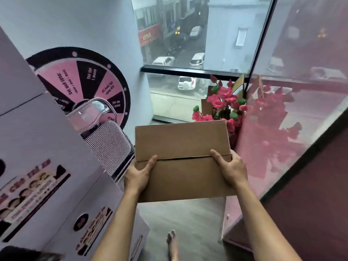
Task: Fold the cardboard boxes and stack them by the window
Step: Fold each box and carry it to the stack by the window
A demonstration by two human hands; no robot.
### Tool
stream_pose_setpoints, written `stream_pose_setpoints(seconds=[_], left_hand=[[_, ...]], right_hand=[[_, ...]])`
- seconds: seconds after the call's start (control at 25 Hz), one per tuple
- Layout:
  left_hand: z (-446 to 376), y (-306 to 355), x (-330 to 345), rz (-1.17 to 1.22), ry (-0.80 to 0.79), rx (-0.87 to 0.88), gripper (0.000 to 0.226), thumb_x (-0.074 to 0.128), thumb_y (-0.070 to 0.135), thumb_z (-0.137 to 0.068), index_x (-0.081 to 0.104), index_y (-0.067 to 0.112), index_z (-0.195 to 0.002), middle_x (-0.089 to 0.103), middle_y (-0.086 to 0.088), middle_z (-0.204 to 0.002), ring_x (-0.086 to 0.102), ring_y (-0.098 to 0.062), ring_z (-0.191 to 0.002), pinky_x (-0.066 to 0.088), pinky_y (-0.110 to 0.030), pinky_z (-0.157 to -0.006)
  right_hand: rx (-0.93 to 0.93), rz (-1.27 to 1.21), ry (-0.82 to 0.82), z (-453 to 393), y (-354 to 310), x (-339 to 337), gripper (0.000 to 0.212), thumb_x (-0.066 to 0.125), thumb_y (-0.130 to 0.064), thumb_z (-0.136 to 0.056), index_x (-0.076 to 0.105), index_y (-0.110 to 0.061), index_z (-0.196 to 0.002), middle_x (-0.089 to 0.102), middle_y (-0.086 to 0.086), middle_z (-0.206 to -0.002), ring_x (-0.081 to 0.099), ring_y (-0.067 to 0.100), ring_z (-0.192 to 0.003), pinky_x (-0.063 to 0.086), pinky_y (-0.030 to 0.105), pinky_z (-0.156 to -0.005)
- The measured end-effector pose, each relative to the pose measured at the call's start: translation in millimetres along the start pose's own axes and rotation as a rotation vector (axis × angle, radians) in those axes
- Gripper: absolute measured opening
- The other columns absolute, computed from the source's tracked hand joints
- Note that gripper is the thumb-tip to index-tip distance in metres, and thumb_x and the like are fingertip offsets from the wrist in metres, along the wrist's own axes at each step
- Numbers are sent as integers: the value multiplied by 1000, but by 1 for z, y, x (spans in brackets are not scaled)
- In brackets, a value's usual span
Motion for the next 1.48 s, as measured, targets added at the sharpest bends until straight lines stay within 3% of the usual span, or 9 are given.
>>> stream_pose_setpoints(seconds=[0.16,0.36,0.56,0.64,0.76,0.92,1.04,1.2,1.48], left_hand=[[-108,23,51,-40,-18,23,71,70,82,-63,64,32,-113,69,12,-102,65,-14,-100,52,-36,-93],[-252,80,125,-101,-91,24,83,61,92,-54,62,34,-113,70,10,-106,65,-17,-102,51,-40,-96],[-374,108,183,-109,-107,6,75,62,92,-56,60,37,-107,64,21,-95,61,-10,-92,46,-31,-79],[-427,114,198,-106,-69,-4,68,64,88,-61,59,38,-106,61,22,-93,60,-11,-93,44,-31,-80],[-496,122,200,-105,29,-45,63,66,83,-67,59,34,-106,63,16,-96,61,-16,-99,48,-34,-89],[-581,140,187,-95,161,-100,85,64,88,-62,60,26,-120,66,9,-108,63,-22,-108,50,-39,-96],[-639,146,180,-118,211,-138,94,60,93,-57,59,26,-123,65,10,-106,64,-23,-107,50,-39,-96],[-733,152,191,-126,151,-140,91,58,97,-52,54,34,-118,65,13,-101,63,-20,-99,50,-35,-85],[-934,129,247,-232,-101,-178,80,63,88,-63,50,33,-120,64,10,-108,62,-24,-104,49,-36,-86]], right_hand=[[42,-5,-8,-109,1,36,58,69,-72,-74,68,-30,-114,73,-10,-100,67,18,-97,54,39,-89],[104,9,88,-251,-20,55,58,69,-74,-72,68,-30,-111,73,-6,-102,66,24,-101,53,44,-92],[132,6,83,-378,-27,93,58,69,-78,-69,68,-32,-104,70,-12,-95,66,20,-98,53,38,-89],[101,1,34,-439,-40,126,66,66,-81,-68,70,-29,-109,70,-13,-96,66,17,-96,51,35,-84],[56,25,-85,-526,-65,177,64,65,-80,-71,68,-30,-111,71,-10,-100,67,19,-98,53,40,-89],[11,57,-230,-624,-111,248,70,61,-86,-66,68,-30,-107,72,-9,-100,66,18,-98,53,39,-88],[-3,93,-293,-682,-130,299,59,65,-78,-73,68,-29,-104,71,-6,-101,64,19,-98,50,36,-85],[47,80,-276,-746,-125,354,54,65,-76,-74,67,-28,-100,70,-8,-97,63,18,-95,46,33,-78],[268,86,-143,-851,-93,451,53,63,-74,-79,63,-32,-110,67,-10,-102,62,23,-108,46,36,-88]])
Point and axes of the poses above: each hand's wrist, its own z-axis away from the middle knuckle, its own x-axis out of the palm, y = z × x, the point moved 8 cm from there along -z, towards the middle knuckle
